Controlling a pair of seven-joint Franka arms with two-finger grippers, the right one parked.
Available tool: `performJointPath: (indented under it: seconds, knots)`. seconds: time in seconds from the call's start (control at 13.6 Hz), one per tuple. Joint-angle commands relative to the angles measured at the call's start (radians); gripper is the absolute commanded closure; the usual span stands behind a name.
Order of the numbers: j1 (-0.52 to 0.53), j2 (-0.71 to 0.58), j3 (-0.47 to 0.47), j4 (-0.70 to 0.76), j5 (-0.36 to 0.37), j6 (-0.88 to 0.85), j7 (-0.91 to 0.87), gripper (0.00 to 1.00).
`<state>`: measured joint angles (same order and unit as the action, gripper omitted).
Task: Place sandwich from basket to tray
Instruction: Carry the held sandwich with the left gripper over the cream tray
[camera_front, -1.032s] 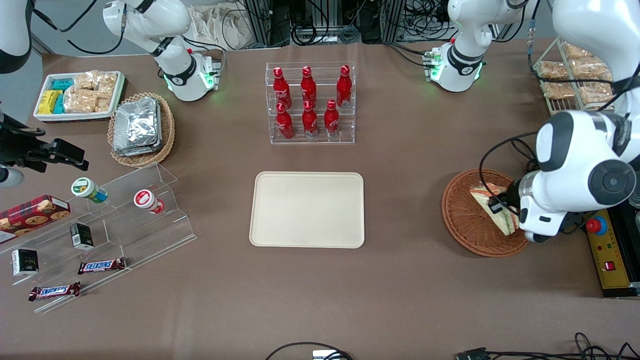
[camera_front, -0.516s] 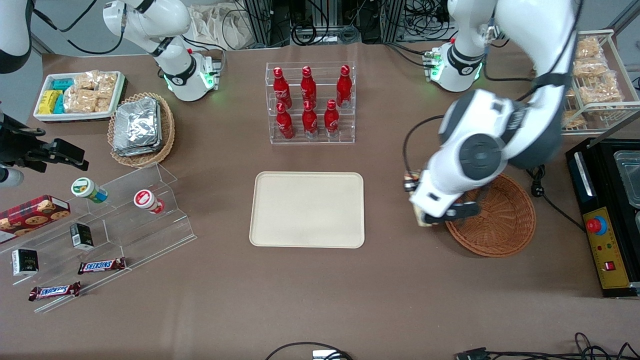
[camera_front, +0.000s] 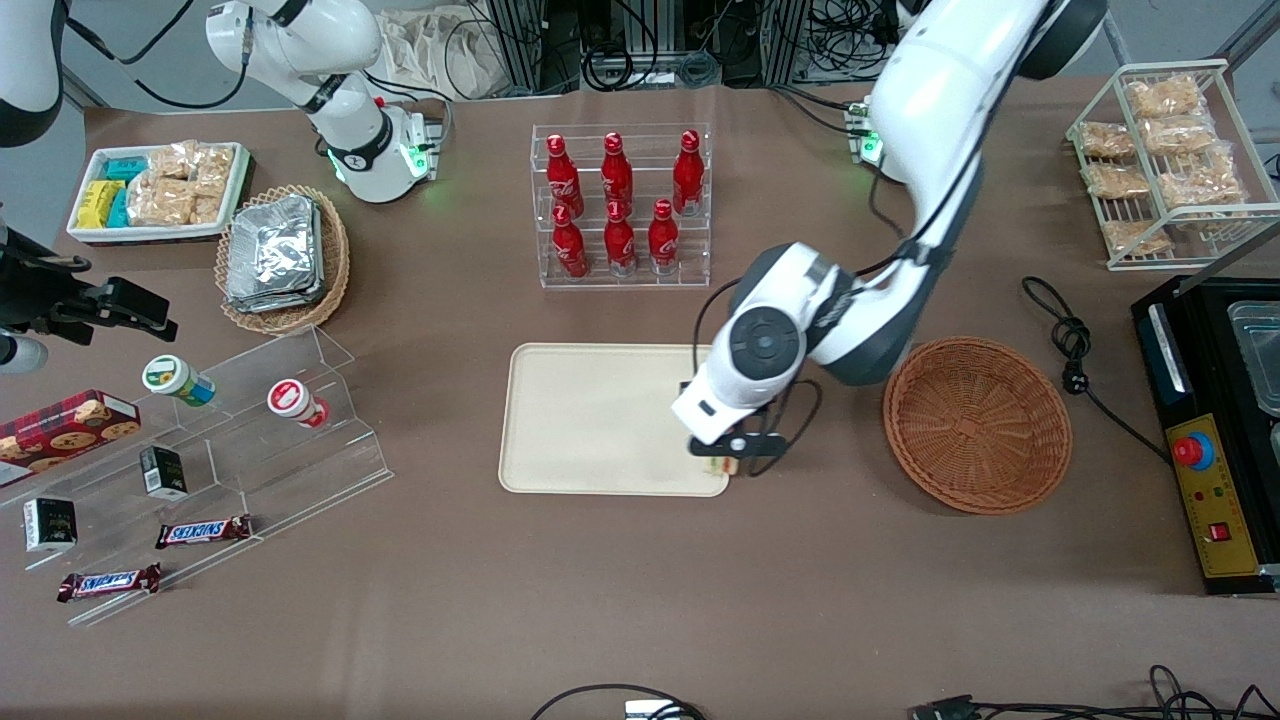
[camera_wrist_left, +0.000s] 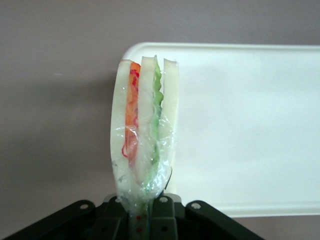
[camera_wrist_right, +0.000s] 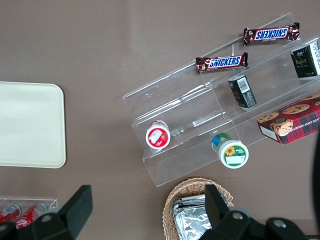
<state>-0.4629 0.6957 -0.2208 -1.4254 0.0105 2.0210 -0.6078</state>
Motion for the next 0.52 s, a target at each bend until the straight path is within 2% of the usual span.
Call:
performJointPath:
  seconds: [0.0, 0.22, 0.29, 0.37, 0.44]
  knots:
    - [-0.028, 0.07, 0.004, 0.049, 0.016, 0.022, 0.005, 0.96]
    - [-0.028, 0.084, 0.006, 0.042, 0.046, 0.019, 0.039, 0.96]
    - [-0.028, 0.091, 0.006, 0.04, 0.048, 0.022, 0.036, 0.91]
    - [-0.029, 0.091, 0.006, 0.04, 0.048, 0.022, 0.027, 0.59]
    - [-0.029, 0.088, 0.006, 0.04, 0.051, 0.022, 0.026, 0.01]
